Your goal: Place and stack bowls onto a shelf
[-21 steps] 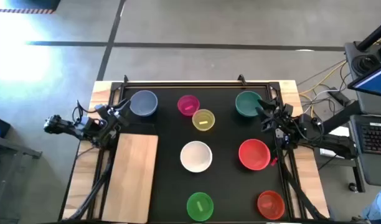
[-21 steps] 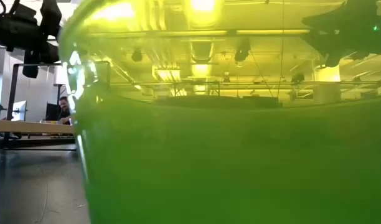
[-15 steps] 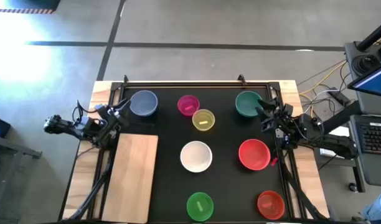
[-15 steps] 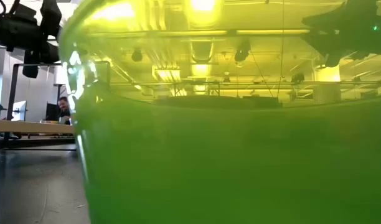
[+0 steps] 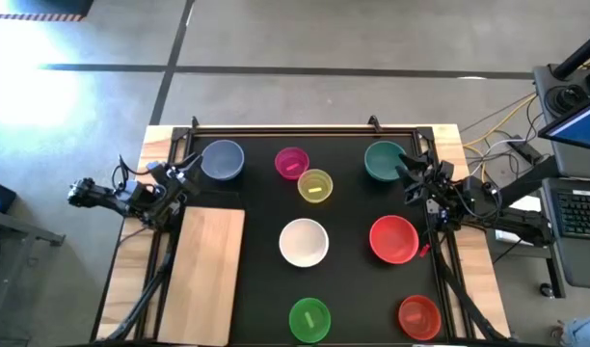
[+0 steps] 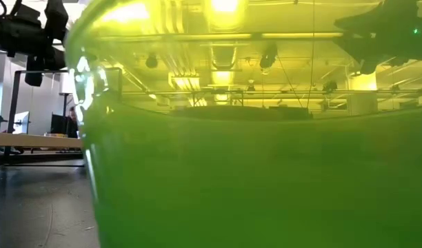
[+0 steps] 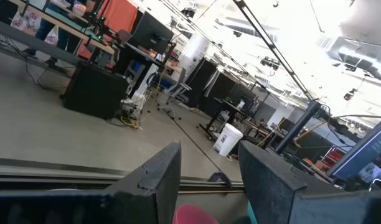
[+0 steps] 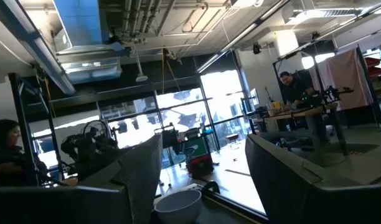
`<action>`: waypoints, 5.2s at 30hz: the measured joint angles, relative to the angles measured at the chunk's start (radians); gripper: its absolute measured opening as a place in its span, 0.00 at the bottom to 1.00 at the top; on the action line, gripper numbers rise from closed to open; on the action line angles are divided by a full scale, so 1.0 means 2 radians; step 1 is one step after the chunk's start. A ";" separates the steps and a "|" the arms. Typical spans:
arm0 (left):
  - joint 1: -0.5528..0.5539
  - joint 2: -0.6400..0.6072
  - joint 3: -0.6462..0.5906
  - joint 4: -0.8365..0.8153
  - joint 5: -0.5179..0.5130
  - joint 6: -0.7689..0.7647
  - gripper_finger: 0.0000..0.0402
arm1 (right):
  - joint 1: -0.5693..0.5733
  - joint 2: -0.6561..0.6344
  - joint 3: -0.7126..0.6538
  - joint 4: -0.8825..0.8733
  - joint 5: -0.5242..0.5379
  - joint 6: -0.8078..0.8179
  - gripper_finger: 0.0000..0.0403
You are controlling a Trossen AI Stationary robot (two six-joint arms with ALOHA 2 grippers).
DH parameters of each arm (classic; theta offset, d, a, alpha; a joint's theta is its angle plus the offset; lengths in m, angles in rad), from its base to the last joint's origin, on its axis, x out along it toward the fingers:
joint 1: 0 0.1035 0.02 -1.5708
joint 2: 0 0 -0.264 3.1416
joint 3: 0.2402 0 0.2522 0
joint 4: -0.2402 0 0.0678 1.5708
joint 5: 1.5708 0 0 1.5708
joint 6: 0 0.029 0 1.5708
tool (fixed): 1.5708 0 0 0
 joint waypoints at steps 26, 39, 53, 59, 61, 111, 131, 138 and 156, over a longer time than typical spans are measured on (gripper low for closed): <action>0.000 0.000 0.000 0.000 0.000 0.000 0.36 | 0.000 0.000 0.000 0.000 0.000 0.000 0.54; 0.000 0.000 0.000 0.000 0.000 0.000 0.36 | 0.000 0.000 0.000 0.000 0.000 0.000 0.54; 0.000 0.000 0.000 0.000 0.000 0.000 0.36 | 0.000 0.000 0.000 0.000 0.000 0.000 0.54; 0.000 0.000 0.000 0.000 0.000 0.000 0.36 | 0.000 0.000 0.000 0.000 0.000 0.000 0.54; 0.000 0.000 0.000 0.000 0.000 0.000 0.36 | 0.000 0.000 0.000 0.000 0.000 0.000 0.54; 0.000 0.000 0.000 0.000 0.000 0.000 0.36 | 0.000 0.000 0.000 0.000 0.000 0.000 0.54; 0.000 0.000 0.000 0.000 0.000 -0.003 0.36 | 0.000 0.000 0.000 0.000 0.000 0.000 0.54; 0.000 0.000 0.000 -0.003 0.000 0.024 0.36 | 0.000 0.000 0.000 0.000 0.000 0.000 0.54; 0.000 -0.003 0.012 -0.006 -0.004 0.038 0.36 | 0.000 0.000 0.000 0.000 0.000 0.000 0.54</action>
